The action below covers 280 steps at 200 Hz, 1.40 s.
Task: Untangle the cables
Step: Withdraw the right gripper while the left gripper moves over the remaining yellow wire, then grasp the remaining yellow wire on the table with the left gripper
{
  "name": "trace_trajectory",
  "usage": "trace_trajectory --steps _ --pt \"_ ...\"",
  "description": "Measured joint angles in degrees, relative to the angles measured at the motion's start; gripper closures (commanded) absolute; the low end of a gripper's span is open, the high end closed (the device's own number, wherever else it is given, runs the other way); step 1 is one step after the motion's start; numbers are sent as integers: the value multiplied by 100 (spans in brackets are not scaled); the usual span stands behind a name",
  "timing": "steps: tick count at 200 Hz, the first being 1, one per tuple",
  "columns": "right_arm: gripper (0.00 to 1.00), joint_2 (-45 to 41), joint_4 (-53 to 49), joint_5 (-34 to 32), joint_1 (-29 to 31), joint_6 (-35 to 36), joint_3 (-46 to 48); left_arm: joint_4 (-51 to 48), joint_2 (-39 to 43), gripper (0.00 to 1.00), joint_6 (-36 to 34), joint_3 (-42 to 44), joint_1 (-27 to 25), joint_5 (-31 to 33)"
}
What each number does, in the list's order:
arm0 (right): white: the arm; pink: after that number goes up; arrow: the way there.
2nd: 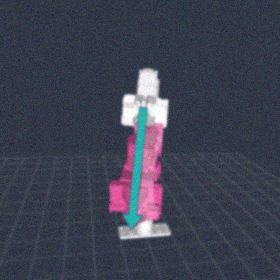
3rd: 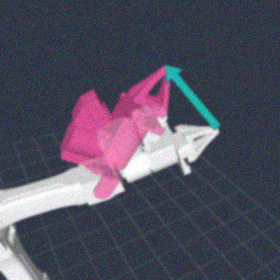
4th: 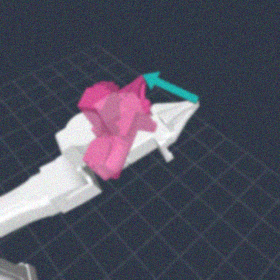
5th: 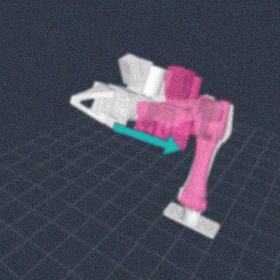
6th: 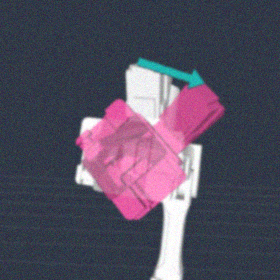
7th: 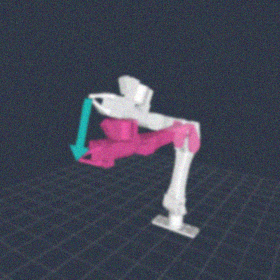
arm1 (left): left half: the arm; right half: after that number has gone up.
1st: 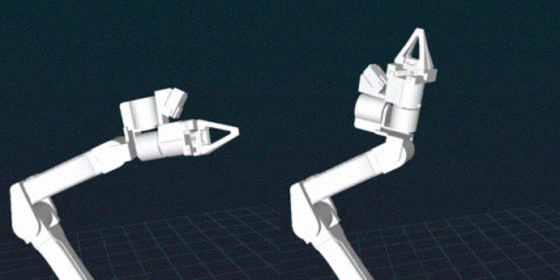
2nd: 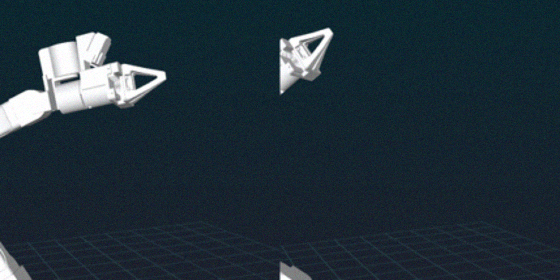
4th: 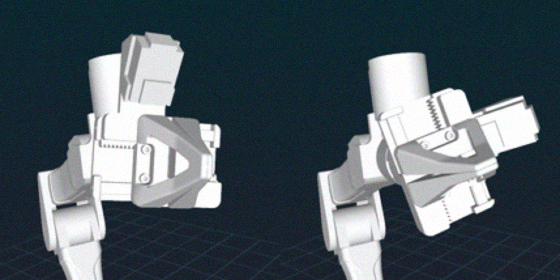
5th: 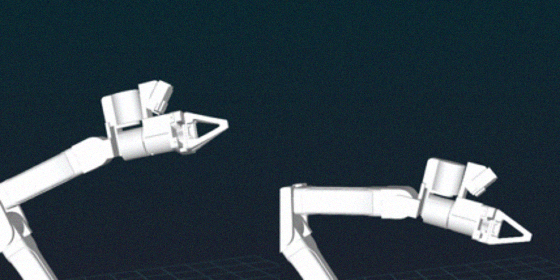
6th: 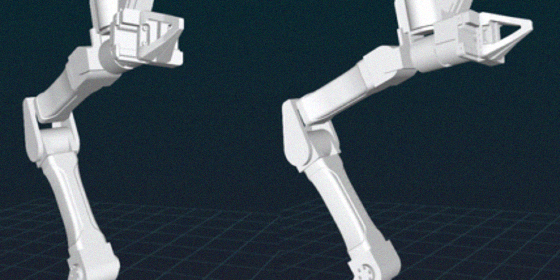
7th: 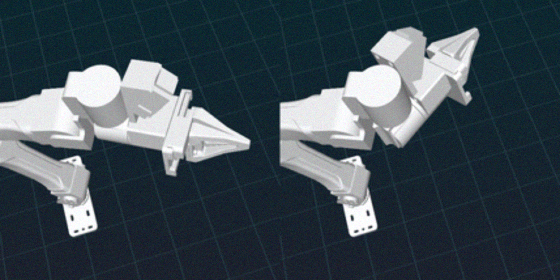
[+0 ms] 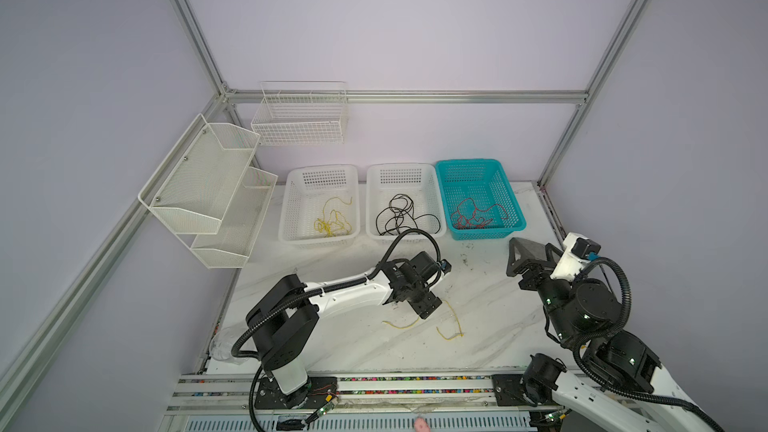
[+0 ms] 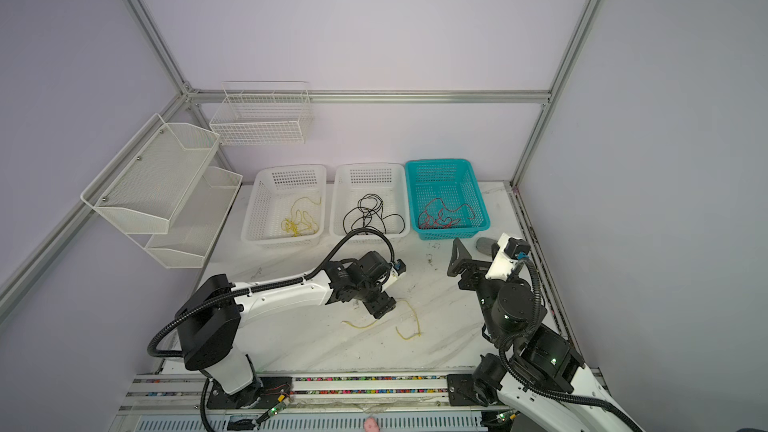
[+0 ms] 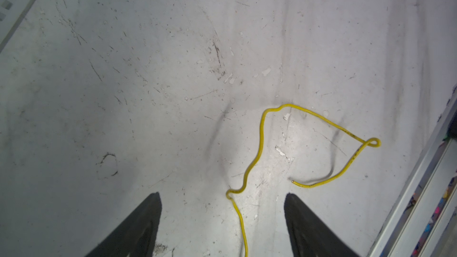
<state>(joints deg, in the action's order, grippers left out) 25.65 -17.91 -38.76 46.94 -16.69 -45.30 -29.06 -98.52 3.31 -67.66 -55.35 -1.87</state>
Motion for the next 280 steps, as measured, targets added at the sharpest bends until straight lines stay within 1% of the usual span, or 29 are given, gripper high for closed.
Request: trace_trajectory --steps 19,41,57,134,154,171,280 --pt "3 -2 -2 -2 0 2 31 17 -177 29 -20 -125 -9 -33" --pt "3 -35 2 -2 0 2 46 28 -313 36 -85 -181 -22 -79" --pt "3 -50 7 -2 0 4 57 31 -378 38 -101 -210 -24 -109" --pt "3 -50 13 0 0 7 63 28 -573 54 -125 -227 -24 -284" --pt "3 -52 26 0 0 9 96 26 -601 58 -131 -229 -24 -289" --pt "3 -52 31 2 0 24 114 26 -614 63 -140 -232 -24 -286" --pt "3 -66 50 0 0 46 120 -59 -776 86 -164 -310 -24 -273"
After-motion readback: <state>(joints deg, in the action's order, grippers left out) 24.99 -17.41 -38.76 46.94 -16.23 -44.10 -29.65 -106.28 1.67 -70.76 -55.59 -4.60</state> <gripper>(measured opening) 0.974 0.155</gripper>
